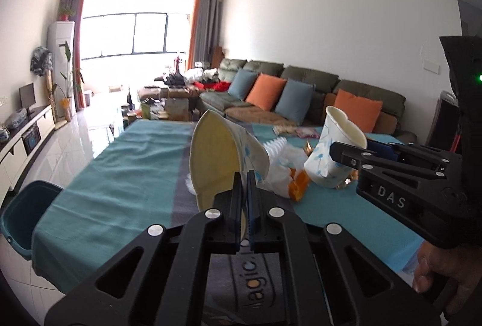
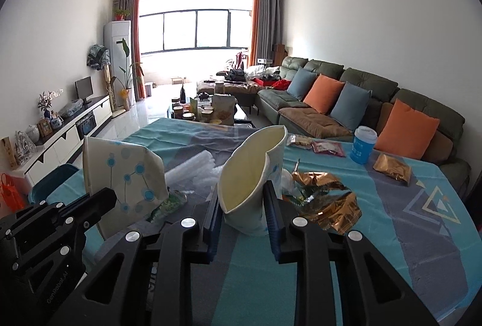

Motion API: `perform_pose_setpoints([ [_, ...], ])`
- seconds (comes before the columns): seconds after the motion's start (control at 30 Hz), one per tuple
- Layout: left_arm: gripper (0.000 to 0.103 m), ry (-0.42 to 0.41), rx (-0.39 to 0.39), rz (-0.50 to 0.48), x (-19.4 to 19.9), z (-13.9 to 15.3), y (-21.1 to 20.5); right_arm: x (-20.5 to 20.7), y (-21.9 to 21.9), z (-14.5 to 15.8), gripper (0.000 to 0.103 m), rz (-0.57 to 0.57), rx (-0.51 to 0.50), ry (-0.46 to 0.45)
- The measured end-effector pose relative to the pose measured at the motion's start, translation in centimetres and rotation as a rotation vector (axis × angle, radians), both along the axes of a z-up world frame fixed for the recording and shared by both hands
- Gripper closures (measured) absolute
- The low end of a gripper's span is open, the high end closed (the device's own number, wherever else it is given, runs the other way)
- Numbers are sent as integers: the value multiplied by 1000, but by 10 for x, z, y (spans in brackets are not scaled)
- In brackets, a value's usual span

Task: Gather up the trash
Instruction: 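Carry both held paper cups off the table toward the teal bin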

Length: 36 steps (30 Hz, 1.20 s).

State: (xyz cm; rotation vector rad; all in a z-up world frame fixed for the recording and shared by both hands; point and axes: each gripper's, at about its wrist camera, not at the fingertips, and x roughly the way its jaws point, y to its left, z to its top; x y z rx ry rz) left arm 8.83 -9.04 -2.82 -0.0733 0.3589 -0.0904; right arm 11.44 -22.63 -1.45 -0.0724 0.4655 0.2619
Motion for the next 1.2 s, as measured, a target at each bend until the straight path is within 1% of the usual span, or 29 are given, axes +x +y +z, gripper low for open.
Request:
perform_pose_setpoints([
  [0.13,100,-51,-5,72,-14,14,23,-3,17,14,79,49,8,-41],
  [0.37,99,-108,-5,213,-39,29,72,-4,61,32,79,158,25,-97],
  [0.63,99,-131,3,420,-72,36,144,-3,136,47,79,347,44,-134],
  [0.83,99,-103,13,567,-93,31,206,1,216,45,79,538,55,-94],
  [0.9,99,-93,12,603,-96,28,224,3,241,43,79,599,65,-65],
  [1.0,99,-64,12,651,-98,21,251,4,276,37,79,661,49,-35],
  [1.1,99,-29,8,686,-82,12,275,13,308,28,79,710,45,19],
  [1.2,99,26,-3,712,-53,-6,303,23,337,13,79,743,41,94],
])
